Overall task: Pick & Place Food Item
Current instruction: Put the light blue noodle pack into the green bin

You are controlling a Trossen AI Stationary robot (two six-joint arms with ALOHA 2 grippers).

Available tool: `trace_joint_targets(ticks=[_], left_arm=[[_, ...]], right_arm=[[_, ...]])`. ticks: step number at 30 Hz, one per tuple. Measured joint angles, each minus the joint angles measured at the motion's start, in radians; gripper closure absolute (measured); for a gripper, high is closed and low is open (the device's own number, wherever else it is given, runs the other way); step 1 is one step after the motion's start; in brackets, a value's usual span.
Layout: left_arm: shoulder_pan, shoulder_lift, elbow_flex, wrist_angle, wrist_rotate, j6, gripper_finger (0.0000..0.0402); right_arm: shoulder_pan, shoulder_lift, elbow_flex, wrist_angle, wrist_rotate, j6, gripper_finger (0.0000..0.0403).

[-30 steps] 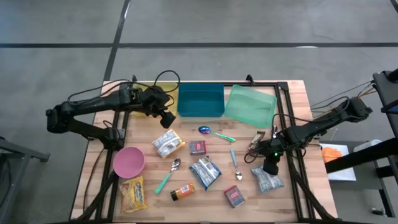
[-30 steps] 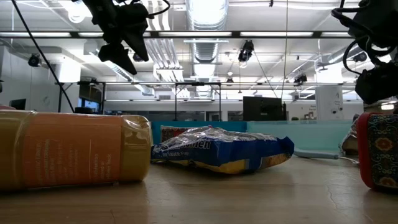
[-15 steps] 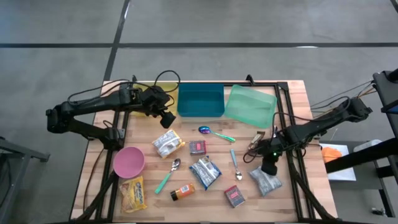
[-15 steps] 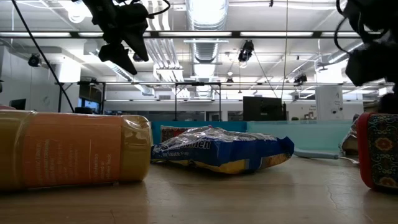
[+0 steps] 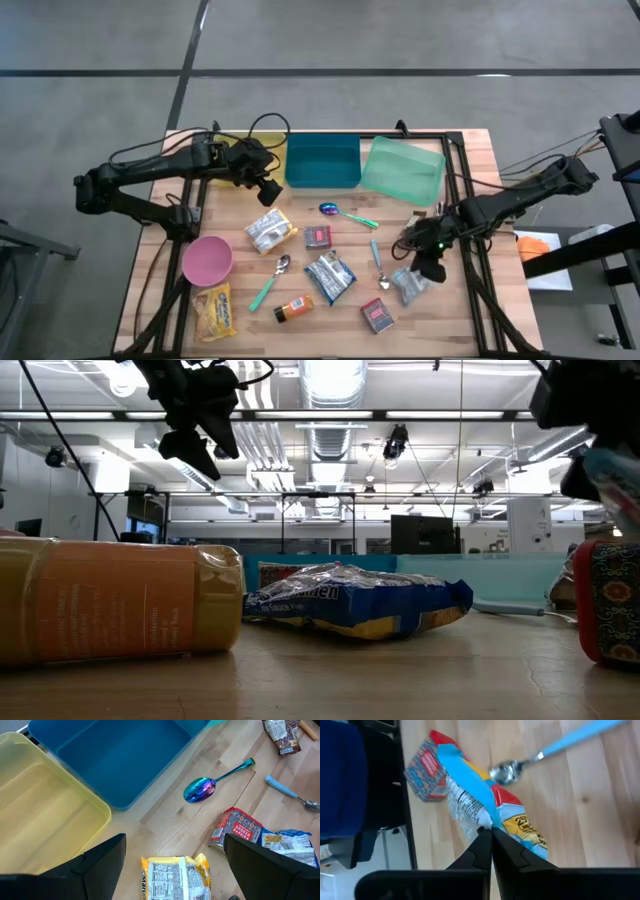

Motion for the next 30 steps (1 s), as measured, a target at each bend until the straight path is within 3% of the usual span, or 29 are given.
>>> trace_joint_targets(ticks=[16,22,30], left_arm=[[0.0,0.0,0.0,0.0,0.0,-0.003,0.0058],[0.0,0.0,0.0,0.0,0.0,-0.004,0.0058],[0.0,0.0,0.0,0.0,0.0,-0.004,0.0058]], right_arm=[[-0.073,0.0,0.182,-0.009,0.245,-0.087,0.0396],[-0.202,0.0,0.227,-0.01,0.313,-0.139,0.0396],[-0.442,0.01,0.304,-0.003,0.319,-0.262,0.0396]])
